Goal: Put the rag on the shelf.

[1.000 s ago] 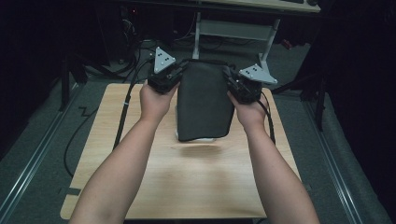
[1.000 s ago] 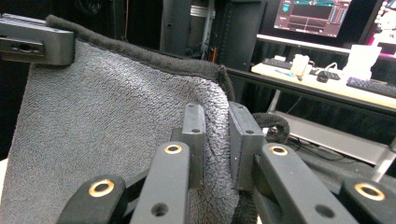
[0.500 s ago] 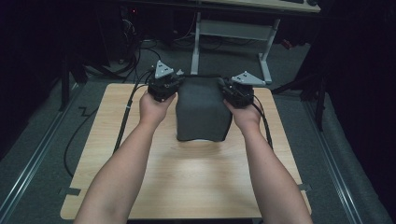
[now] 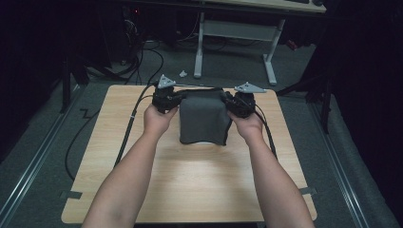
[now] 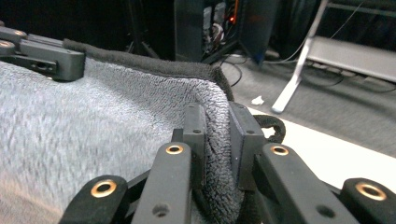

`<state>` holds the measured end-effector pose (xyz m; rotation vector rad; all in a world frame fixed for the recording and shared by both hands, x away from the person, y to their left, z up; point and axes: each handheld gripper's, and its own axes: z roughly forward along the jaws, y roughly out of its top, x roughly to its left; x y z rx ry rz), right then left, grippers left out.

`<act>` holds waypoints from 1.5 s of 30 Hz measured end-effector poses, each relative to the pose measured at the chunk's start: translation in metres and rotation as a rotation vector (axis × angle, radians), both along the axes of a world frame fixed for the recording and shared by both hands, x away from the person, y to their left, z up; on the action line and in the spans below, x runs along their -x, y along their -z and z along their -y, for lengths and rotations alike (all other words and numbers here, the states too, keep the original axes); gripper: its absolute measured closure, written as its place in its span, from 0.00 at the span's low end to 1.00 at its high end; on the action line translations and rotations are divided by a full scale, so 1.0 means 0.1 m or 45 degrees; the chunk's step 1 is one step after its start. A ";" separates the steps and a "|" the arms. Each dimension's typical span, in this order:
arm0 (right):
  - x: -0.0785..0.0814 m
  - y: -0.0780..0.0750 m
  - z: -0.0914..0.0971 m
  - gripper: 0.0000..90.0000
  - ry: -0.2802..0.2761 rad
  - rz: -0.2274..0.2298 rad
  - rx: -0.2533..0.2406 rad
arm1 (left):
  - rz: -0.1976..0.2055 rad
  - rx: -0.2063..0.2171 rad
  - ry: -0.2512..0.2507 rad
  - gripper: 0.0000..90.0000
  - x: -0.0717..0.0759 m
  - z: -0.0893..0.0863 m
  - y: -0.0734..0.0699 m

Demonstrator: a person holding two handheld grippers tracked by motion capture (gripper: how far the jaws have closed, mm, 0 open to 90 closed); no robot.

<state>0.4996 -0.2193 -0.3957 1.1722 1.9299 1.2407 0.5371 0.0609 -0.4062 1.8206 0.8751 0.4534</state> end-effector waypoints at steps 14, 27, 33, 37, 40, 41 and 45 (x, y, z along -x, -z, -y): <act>-0.04 0.17 0.13 0.89 -0.025 -0.106 -0.112 | -0.094 0.052 0.029 0.91 -0.01 -0.03 0.25; -0.07 0.37 0.19 0.88 -0.063 -0.170 -0.210 | -0.156 0.082 0.042 0.91 0.00 -0.08 0.41; -0.08 0.45 0.17 0.88 -0.067 -0.192 -0.188 | -0.180 0.087 0.034 0.91 -0.01 -0.09 0.47; -0.09 0.50 0.16 0.88 -0.064 -0.205 -0.174 | -0.193 0.085 0.033 0.91 -0.01 -0.09 0.50; -0.09 0.51 0.15 0.88 -0.057 -0.207 -0.173 | -0.200 0.091 0.030 0.91 -0.01 -0.09 0.51; -0.09 0.51 0.15 0.87 -0.054 -0.208 -0.174 | -0.200 0.090 0.031 0.91 -0.01 -0.09 0.51; -0.10 0.48 0.17 0.75 -0.020 -0.212 -0.151 | -0.228 0.099 0.026 0.89 -0.02 -0.11 0.50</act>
